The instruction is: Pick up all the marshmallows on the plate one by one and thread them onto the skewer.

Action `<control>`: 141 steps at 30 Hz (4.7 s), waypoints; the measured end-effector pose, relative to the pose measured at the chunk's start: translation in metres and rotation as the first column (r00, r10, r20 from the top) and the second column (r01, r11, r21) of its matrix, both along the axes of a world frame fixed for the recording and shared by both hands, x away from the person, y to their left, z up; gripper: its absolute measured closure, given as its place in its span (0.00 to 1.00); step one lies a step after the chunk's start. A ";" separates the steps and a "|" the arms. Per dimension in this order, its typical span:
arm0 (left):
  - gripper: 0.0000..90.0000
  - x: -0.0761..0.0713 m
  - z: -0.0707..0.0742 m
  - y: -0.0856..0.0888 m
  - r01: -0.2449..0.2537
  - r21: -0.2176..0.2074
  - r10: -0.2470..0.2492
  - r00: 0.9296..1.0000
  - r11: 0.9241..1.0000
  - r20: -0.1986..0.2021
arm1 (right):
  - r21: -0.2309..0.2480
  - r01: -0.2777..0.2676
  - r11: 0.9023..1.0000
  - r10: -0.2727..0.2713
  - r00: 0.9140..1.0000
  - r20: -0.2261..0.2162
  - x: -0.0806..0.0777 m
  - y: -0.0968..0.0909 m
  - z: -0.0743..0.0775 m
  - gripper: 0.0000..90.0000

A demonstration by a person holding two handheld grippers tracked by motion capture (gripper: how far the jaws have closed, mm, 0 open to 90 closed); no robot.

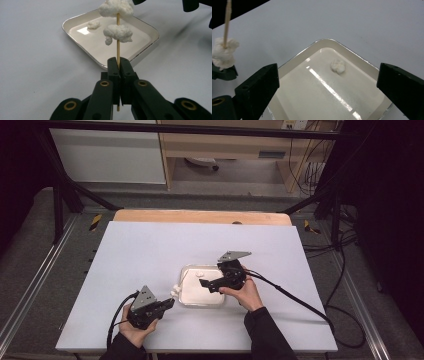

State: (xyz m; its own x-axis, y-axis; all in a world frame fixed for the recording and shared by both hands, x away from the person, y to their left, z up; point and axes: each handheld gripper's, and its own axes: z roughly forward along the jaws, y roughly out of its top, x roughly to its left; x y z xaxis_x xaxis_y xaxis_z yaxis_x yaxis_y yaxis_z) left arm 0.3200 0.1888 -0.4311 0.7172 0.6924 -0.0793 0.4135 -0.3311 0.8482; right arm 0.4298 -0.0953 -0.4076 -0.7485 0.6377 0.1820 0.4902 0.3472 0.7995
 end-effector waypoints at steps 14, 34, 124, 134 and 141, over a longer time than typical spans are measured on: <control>0.98 0.001 0.000 0.001 0.002 -0.001 -0.002 1.000 1.000 -0.004 | -0.059 0.026 0.998 -0.027 0.999 -0.028 0.026 0.033 -0.010 0.10; 0.98 0.001 0.000 0.000 0.007 0.000 -0.007 1.000 1.000 -0.003 | -0.154 0.028 0.988 -0.033 0.999 -0.031 0.037 0.043 -0.035 0.56; 0.98 -0.004 0.000 -0.011 0.079 0.019 -0.079 0.997 0.997 0.021 | 0.353 -0.152 0.923 0.185 0.981 -0.060 -0.018 0.003 0.042 0.85; 0.99 -0.005 -0.002 -0.012 0.078 0.050 -0.080 0.996 0.996 0.026 | 0.337 -0.166 0.927 0.204 0.975 -0.083 -0.021 0.007 0.036 0.88; 0.99 -0.006 -0.001 -0.012 0.078 0.048 -0.079 0.997 0.996 0.026 | 0.345 -0.168 0.923 0.207 0.975 -0.079 -0.023 0.010 0.033 0.89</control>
State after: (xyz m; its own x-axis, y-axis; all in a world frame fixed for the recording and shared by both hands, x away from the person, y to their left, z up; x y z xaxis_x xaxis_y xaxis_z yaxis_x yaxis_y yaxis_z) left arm 0.3142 0.1771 -0.4322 0.7711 0.6361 -0.0278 0.3611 -0.4010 0.8419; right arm 0.4067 -0.0857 -0.3749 -0.8108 0.3748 0.4496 0.5353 0.1641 0.8286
